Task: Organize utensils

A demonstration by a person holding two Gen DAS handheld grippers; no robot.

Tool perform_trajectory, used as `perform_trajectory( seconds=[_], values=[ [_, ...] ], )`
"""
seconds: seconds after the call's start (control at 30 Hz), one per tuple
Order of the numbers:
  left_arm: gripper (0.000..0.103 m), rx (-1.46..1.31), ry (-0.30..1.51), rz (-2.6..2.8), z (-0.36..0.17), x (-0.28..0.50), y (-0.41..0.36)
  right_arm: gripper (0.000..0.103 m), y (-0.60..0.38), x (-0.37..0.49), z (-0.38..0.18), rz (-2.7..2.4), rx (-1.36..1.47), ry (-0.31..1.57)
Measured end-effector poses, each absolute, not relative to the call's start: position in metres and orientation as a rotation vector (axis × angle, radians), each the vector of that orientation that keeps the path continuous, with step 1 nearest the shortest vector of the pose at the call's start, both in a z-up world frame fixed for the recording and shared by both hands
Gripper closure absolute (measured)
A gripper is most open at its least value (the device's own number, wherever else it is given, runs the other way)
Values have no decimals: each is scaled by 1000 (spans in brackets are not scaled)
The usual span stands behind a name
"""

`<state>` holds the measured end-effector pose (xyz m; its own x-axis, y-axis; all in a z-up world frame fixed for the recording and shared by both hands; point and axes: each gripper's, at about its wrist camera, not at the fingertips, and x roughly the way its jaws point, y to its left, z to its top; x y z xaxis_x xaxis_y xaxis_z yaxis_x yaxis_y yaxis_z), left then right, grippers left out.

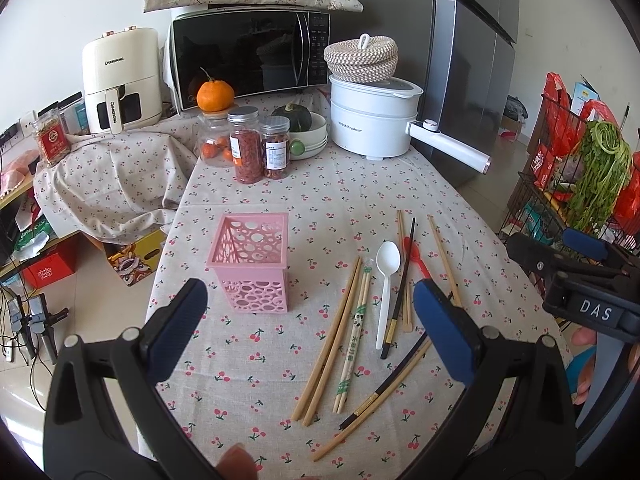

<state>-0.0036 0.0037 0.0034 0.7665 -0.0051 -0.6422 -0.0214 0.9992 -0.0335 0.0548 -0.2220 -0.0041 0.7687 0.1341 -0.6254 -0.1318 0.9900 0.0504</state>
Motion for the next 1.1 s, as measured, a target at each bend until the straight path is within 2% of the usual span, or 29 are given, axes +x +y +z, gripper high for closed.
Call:
perform_trajectory(
  seconds=[0.67, 0.97, 1.1],
  values=[
    [1, -11, 679, -18, 5, -3, -2, 0, -224, 59, -6, 158, 12, 708],
    [1, -65, 780, -85, -2, 25, -12, 0, -250, 88, -4, 121, 58, 751],
    [1, -17, 899, -164, -4, 55, -32, 0, -266, 116, -11, 109, 106, 831]
  ],
)
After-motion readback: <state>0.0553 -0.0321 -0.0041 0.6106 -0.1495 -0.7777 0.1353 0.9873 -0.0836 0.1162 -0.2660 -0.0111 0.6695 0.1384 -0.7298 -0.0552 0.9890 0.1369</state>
